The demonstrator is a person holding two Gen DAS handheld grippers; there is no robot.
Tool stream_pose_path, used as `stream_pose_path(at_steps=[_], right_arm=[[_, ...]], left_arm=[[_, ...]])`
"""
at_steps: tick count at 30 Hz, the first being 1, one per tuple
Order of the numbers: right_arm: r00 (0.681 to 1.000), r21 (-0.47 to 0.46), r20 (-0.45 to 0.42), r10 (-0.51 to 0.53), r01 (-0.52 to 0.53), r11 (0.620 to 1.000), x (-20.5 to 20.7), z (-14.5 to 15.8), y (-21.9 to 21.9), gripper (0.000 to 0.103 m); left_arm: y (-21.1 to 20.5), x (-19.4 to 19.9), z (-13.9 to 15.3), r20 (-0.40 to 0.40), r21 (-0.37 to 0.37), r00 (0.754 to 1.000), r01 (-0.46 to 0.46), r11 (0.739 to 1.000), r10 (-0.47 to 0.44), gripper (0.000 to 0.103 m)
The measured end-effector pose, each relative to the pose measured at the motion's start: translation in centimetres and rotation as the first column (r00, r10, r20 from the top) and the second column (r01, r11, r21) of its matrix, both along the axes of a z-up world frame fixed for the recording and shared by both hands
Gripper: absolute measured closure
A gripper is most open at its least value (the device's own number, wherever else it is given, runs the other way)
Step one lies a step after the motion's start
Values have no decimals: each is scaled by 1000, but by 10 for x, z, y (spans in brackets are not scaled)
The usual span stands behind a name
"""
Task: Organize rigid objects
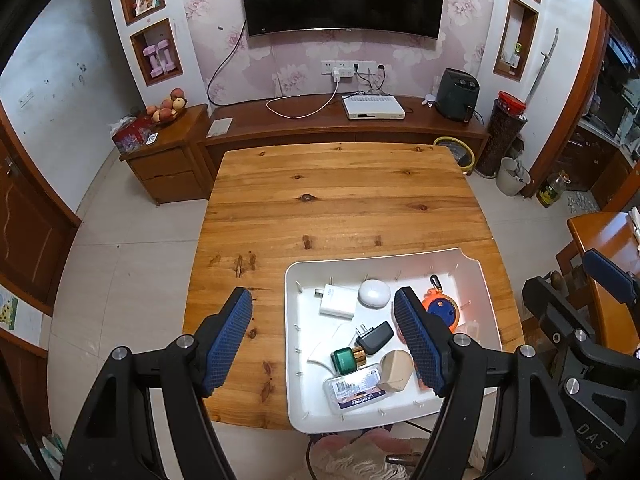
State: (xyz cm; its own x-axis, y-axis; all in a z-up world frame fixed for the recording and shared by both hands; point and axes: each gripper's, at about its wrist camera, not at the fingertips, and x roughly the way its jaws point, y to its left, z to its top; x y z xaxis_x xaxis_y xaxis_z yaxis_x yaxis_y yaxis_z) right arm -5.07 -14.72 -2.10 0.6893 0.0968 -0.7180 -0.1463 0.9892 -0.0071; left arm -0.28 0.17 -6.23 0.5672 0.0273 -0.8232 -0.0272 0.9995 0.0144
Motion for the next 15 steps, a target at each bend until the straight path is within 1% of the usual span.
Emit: stream_pose_path(at_steps=[15], right_arm=[[1000, 0, -12, 0, 0, 1000, 2, -7, 0, 22]], left_arm=[[-2, -2, -4, -11, 0, 1000, 5, 1000, -5, 26]])
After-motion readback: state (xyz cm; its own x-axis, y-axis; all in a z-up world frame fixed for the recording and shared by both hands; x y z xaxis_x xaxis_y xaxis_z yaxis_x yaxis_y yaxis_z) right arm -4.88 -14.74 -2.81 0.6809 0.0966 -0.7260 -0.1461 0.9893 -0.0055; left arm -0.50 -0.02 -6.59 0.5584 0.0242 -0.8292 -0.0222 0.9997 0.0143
